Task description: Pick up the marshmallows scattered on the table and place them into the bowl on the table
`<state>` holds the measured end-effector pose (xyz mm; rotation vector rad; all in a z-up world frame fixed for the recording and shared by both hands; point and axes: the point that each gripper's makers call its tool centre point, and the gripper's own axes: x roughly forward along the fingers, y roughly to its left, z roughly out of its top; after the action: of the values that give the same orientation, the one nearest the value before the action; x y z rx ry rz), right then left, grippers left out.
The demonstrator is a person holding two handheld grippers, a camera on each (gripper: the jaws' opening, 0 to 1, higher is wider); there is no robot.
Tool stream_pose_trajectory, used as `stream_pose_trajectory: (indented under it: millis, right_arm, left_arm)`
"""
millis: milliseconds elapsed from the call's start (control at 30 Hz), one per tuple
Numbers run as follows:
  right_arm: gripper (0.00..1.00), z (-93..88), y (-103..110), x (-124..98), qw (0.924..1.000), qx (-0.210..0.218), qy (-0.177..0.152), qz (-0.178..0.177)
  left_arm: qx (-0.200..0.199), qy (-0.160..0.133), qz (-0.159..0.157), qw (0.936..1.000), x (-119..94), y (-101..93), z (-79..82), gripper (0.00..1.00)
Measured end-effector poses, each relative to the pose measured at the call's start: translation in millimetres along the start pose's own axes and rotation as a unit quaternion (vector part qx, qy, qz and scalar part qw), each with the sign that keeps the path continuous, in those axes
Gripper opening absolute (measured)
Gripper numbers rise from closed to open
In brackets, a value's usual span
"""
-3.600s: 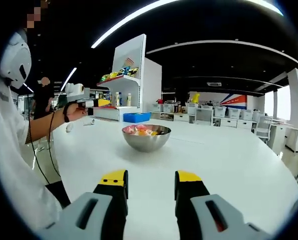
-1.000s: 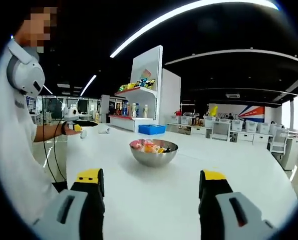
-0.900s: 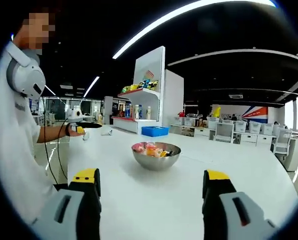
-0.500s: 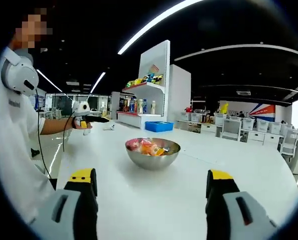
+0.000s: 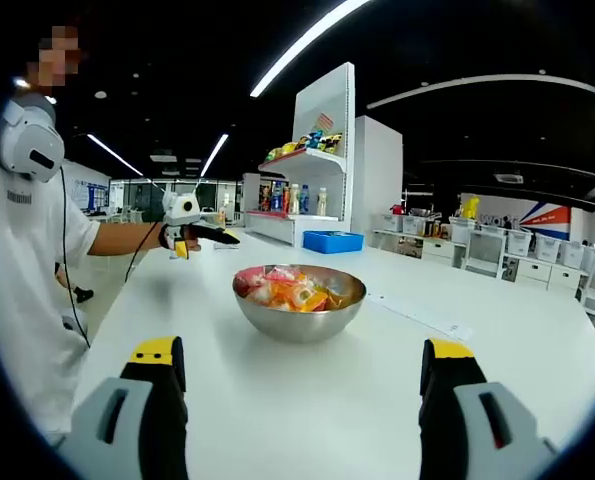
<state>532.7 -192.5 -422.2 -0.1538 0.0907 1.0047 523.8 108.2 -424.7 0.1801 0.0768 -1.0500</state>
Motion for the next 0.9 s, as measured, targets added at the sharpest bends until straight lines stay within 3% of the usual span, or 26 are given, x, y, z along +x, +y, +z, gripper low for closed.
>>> stream_pose_trajectory:
  millis: [167, 300, 533, 700, 900]
  right_arm:
    - [0.97, -5.3, 2.0, 26.1, 0.9996, -0.017, 0.008, 0.02]
    - [0.97, -11.5, 0.3, 47.8, 0.9991, -0.029, 0.005, 0.03]
    - [0.97, -27.6, -3.7, 77.6, 0.9986, -0.02, 0.016, 0.047]
    - [0.97, -30.9, -6.6, 96.7, 0.9982, -0.006, 0.002, 0.059]
    - [0.97, -41.6, -11.0, 116.5, 0.9977, -0.006, 0.015, 0.066]
  left_arm:
    - [0.001, 0.007, -0.009, 0.9999, 20.1, 7.5, -9.9, 0.8]
    - [-0.002, -0.009, -0.011, 0.9999, 36.4, 12.9, -11.1, 0.79]
    - [-0.016, -0.008, -0.018, 0.9997, 55.3, 17.3, -22.4, 0.8]
    - [-0.028, -0.009, -0.023, 0.9993, 68.4, 19.6, -29.2, 0.82]
    - [-0.027, 0.008, -0.027, 0.9992, 85.9, 23.2, -40.3, 0.82]
